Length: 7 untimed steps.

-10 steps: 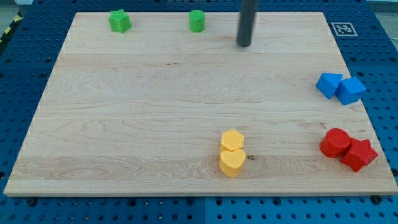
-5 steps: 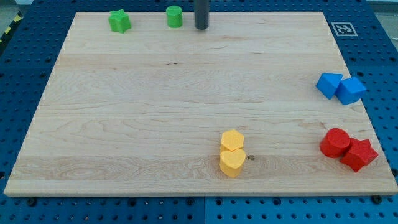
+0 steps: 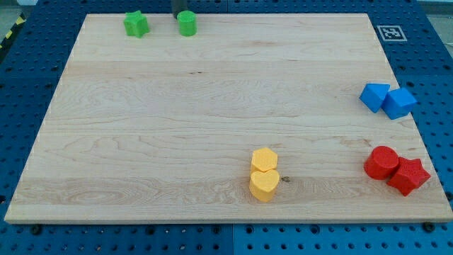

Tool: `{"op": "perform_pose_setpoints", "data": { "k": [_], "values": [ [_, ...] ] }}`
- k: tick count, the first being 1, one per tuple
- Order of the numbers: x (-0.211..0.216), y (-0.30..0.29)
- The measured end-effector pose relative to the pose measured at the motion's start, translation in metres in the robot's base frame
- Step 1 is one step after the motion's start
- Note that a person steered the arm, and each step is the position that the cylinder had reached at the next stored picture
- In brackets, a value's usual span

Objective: Slide the green circle closer to the green star

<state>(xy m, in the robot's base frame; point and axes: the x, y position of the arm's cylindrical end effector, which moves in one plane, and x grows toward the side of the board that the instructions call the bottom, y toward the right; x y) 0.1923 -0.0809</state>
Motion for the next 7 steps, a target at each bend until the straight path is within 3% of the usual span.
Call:
{"op": "perform_pose_setpoints", "data": {
  "k": [2, 3, 5, 6, 7],
  "values": [
    [0.014, 0.13],
    [0.04, 0.103],
    [0.048, -0.018],
    [0.048, -0.04],
    [0.038, 0.008]
  ]
}}
